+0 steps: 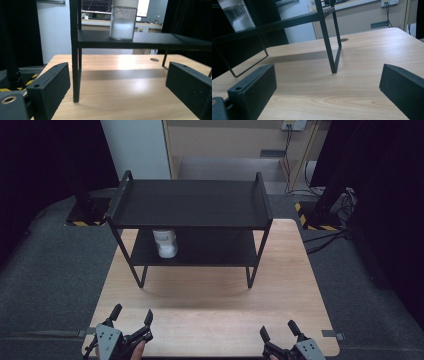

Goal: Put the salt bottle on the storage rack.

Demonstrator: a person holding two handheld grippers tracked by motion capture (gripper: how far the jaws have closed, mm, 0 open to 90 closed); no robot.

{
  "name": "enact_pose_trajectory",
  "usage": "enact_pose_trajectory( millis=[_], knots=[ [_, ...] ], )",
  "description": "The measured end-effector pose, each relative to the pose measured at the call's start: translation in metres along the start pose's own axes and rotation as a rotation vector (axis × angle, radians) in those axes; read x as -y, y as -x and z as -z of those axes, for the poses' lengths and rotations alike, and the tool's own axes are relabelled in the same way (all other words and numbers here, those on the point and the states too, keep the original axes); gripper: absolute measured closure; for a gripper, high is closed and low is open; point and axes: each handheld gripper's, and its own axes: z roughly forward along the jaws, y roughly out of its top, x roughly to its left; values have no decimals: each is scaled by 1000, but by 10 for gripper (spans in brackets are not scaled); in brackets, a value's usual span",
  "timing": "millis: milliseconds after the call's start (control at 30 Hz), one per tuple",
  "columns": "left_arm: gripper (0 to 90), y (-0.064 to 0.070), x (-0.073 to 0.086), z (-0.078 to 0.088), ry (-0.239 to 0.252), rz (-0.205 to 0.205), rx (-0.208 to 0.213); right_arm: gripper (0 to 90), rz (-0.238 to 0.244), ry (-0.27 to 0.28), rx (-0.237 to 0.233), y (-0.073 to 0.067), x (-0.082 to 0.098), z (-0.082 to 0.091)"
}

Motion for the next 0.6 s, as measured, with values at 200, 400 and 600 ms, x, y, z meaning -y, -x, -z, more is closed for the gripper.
enact_pose_trajectory(
  millis=[200, 400, 600],
  knots=[
    [32, -8, 4, 11, -4, -23, 4, 11, 4, 0, -2, -1, -1, 1],
    [26, -16, 10, 13, -15, -34, 1, 11, 5, -3, 3, 1, 0, 3],
    [26, -25, 15, 12, -3, -27, -16, 11, 2, -1, 22, 4, 2, 8]
  ],
)
